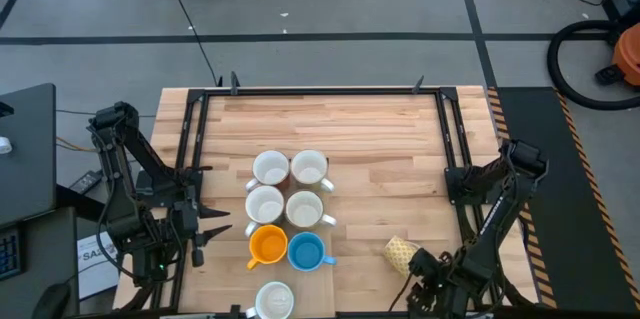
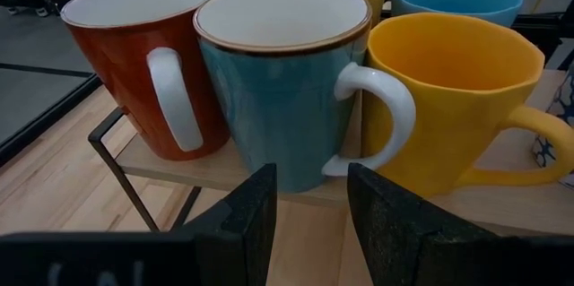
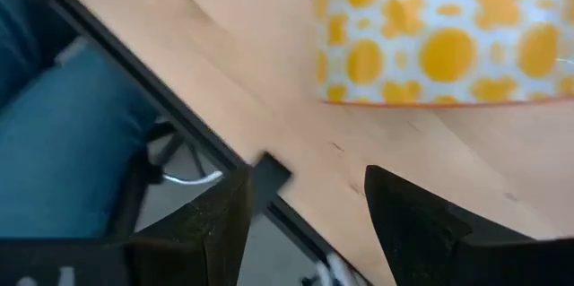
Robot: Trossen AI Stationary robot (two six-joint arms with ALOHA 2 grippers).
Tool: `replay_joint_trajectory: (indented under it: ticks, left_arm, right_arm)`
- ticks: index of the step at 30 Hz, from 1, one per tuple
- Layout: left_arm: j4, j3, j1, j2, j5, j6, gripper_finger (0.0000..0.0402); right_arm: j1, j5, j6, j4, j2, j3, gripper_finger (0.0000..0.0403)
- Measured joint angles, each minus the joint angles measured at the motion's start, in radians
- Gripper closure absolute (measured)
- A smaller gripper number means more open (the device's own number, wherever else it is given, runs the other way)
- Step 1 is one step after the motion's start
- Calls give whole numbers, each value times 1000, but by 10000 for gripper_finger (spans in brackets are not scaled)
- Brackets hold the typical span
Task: Place coffee mugs
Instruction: Put the yellow mug on the shelf aligned with the blue mug
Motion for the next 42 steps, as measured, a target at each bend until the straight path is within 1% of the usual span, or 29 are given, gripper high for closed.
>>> replay_joint_trajectory:
  ticks: [2, 5, 8, 12, 18, 25, 28, 35, 39, 42]
  left_arm:
    - [0, 0, 0, 0, 0, 0, 257]
    - [1, 0, 0, 0, 0, 0, 257]
    - [1, 0, 0, 0, 0, 0, 257]
    - [2, 0, 0, 0, 0, 0, 257]
    - [2, 0, 0, 0, 0, 0, 257]
    - [2, 0, 0, 0, 0, 0, 257]
    - [2, 0, 0, 0, 0, 0, 257]
    - [2, 0, 0, 0, 0, 0, 257]
    - [2, 0, 0, 0, 0, 0, 257]
    - [2, 0, 0, 0, 0, 0, 257]
  right_arm:
    - [0, 39, 3, 33, 0, -10, 180]
    - [0, 103, 3, 36, 0, -20, 180]
    - [-5, 136, 33, 37, 0, -31, 180]
    - [-11, 146, 80, 33, 0, -49, 180]
    - [-10, 207, 101, 42, 0, -56, 180]
    - [-20, 318, 111, 30, 0, -56, 180]
    - [-40, 344, 146, 11, 0, -56, 180]
    - [-88, 355, 148, -63, 0, -56, 180]
    - [-107, 408, 145, -95, 0, -56, 181]
    - [-120, 430, 129, -104, 0, -56, 188]
